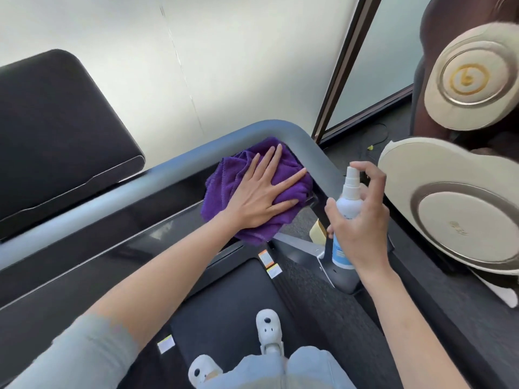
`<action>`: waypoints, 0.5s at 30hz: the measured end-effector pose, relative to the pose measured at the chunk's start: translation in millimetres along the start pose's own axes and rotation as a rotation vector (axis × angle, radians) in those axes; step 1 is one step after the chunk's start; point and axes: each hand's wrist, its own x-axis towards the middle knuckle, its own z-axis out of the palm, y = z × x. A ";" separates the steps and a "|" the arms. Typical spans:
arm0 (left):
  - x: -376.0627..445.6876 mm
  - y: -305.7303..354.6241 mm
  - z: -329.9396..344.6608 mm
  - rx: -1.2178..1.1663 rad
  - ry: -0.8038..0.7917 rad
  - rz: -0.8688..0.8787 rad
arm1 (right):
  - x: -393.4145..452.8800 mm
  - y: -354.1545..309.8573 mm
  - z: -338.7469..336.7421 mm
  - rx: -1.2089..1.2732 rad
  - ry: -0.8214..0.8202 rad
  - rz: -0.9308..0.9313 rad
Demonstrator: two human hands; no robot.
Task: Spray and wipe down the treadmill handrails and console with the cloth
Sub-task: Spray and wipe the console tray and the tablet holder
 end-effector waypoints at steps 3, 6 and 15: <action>16.7 4.8 0.8 0.014 0.013 -0.048 | -0.1 -1.1 0.3 -0.012 0.007 -0.009; -12.1 -4.4 -3.8 0.005 -0.017 0.004 | -3.0 -5.5 6.4 0.007 0.004 -0.007; -43.7 -21.0 -8.5 0.001 0.001 -0.061 | 1.0 -9.8 20.4 0.068 -0.044 -0.041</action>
